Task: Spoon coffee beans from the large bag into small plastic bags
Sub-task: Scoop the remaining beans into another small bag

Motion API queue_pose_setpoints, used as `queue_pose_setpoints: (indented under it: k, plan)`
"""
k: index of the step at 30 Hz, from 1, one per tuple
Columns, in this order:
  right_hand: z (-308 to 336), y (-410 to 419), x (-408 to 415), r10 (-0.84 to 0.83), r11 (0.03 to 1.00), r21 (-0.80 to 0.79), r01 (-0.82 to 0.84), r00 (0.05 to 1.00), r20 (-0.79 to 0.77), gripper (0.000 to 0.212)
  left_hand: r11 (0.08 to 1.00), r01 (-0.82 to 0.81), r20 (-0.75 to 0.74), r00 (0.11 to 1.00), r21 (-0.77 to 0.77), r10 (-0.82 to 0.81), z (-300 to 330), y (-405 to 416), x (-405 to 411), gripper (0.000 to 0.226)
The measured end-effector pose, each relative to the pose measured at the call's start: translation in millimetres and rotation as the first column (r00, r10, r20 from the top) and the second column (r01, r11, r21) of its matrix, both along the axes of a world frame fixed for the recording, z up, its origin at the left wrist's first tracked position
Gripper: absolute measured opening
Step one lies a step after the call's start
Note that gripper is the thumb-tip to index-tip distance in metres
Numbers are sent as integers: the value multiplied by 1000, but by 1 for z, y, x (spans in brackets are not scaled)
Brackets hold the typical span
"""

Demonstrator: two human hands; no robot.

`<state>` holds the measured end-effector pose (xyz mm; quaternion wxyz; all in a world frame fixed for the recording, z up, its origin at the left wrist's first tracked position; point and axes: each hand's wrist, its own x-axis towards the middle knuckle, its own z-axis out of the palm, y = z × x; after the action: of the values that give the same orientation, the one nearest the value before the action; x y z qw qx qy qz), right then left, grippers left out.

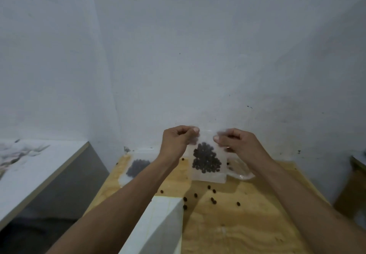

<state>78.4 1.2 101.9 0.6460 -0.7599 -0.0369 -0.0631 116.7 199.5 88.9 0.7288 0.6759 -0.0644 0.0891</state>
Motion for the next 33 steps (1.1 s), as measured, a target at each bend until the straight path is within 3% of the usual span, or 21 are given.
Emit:
queue_pose_setpoints:
  k: [5, 9, 16, 18, 22, 24, 28, 33]
  plan:
    - [24, 7, 15, 4, 995, -102, 4, 997, 79, 20, 1000, 25, -13, 1000, 18, -25, 6, 3, 3, 16]
    - [30, 10, 25, 73, 967, -248, -55, 995, 66, 13, 997, 6, 2, 1000, 81, -6, 7, 7, 7, 14]
    - [26, 19, 40, 116, 931, -353, -91, 992, 52, 10, 993, 22, 4, 1000, 113, -23, 6, 11, 9, 12]
    - [23, 23, 44, 113, 910, -405, -84, 992, 48, 13, 992, 29, 0, 1000, 120, -30, 5, 13, 9, 12]
    - [17, 30, 51, 126, 826, -557, -83, 991, 39, 39, 992, 25, -18, 1000, 127, -23, 1, 15, 9, 12]
    - [15, 31, 53, 149, 796, -598, -95, 988, 40, 40, 992, 20, -26, 1000, 127, -17, 1, 16, 9, 12]
    - [23, 30, 50, 166, 783, -610, -122, 986, 16, 39, 992, 1, -33, 999, 124, 3, 4, 21, 12, 15]
    - [36, 15, 43, 172, 825, -550, -130, 985, 26, 19, 996, -46, -24, 999, 80, 48, 15, 40, 20, 9]
